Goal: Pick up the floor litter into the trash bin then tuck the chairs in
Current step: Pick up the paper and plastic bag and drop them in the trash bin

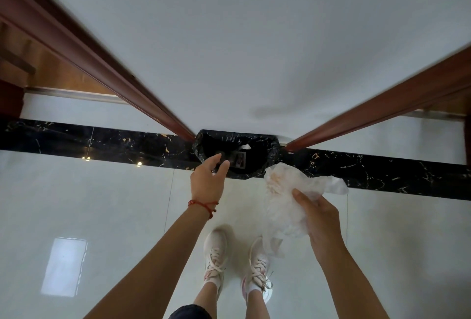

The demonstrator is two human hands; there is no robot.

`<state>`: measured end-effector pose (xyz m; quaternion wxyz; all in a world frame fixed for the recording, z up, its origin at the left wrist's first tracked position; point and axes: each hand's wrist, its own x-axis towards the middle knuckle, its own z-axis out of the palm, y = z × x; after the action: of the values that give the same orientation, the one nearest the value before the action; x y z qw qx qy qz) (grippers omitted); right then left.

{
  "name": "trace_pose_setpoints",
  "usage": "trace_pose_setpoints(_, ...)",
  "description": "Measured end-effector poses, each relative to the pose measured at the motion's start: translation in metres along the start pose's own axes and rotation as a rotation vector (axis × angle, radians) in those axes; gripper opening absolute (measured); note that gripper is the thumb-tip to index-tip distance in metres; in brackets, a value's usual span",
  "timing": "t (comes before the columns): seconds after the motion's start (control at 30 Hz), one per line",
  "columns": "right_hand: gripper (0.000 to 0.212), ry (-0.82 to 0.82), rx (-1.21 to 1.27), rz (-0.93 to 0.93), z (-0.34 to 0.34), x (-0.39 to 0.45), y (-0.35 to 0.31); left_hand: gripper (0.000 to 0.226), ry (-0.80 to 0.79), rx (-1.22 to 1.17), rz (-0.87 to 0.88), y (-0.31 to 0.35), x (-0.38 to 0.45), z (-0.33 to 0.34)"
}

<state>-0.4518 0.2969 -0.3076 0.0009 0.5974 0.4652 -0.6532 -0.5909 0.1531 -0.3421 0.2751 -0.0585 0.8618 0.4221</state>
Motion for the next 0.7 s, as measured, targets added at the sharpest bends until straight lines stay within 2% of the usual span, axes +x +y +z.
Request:
trace_pose_setpoints(0.07, 0.006, 0.006, -0.014, 0.003, 0.006, 0.002, 0.001, 0.038, -0.009, 0.169, 0.159, -0.008, -0.002, -0.006)
trace_pose_setpoints(0.17, 0.011, 0.016, -0.033, 0.014, 0.017, 0.008, 0.004, 0.039, -0.021, 0.399, 0.345, -0.021, -0.002, -0.016)
trace_pose_setpoints(0.3, 0.015, 0.023, -0.056, 0.024, 0.033, 0.019, 0.008, 0.048, -0.002, 0.606, 0.501, -0.029, -0.003, -0.03)
trace_pose_setpoints(0.57, 0.013, -0.021, 0.098, 0.055, 0.079, 0.043, 0.001, 0.052, 0.01, 0.659, 0.511, -0.043, 0.005, -0.052)
trace_pose_setpoints(0.7, 0.039, -0.093, 0.097, 0.154, 0.095, 0.054, -0.004, 0.053, 0.015, 0.633, 0.498, -0.046, 0.008, -0.061)
